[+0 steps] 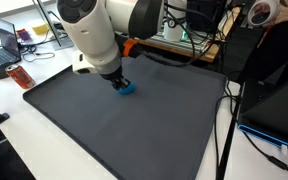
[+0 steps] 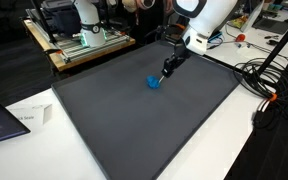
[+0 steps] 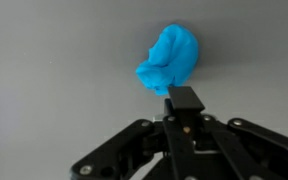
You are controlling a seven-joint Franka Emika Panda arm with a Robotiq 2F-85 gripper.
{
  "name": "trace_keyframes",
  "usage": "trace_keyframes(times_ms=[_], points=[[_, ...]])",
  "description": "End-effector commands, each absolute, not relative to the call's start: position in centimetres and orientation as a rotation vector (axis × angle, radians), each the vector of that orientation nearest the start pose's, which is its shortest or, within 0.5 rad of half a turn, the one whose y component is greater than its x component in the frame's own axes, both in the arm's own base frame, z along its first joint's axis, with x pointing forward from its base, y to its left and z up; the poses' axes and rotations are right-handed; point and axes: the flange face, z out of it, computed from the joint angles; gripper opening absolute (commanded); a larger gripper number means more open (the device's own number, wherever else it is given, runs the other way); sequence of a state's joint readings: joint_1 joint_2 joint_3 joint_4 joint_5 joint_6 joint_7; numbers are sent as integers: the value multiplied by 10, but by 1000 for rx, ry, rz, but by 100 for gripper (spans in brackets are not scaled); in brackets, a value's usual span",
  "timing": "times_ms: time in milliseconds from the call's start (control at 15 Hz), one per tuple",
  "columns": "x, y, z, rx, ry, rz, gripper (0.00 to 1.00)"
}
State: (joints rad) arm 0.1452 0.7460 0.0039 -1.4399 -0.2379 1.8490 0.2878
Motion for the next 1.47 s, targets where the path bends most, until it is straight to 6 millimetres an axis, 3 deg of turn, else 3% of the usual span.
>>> trace_keyframes(times_ms=[0,333,600,1400], points=[[672,74,206,-3348,48,548,3],[668,70,191,-3343,34,586,3],[669,72,199,-3342,25,574,3],[676,93,293,-3347,22,400,3]])
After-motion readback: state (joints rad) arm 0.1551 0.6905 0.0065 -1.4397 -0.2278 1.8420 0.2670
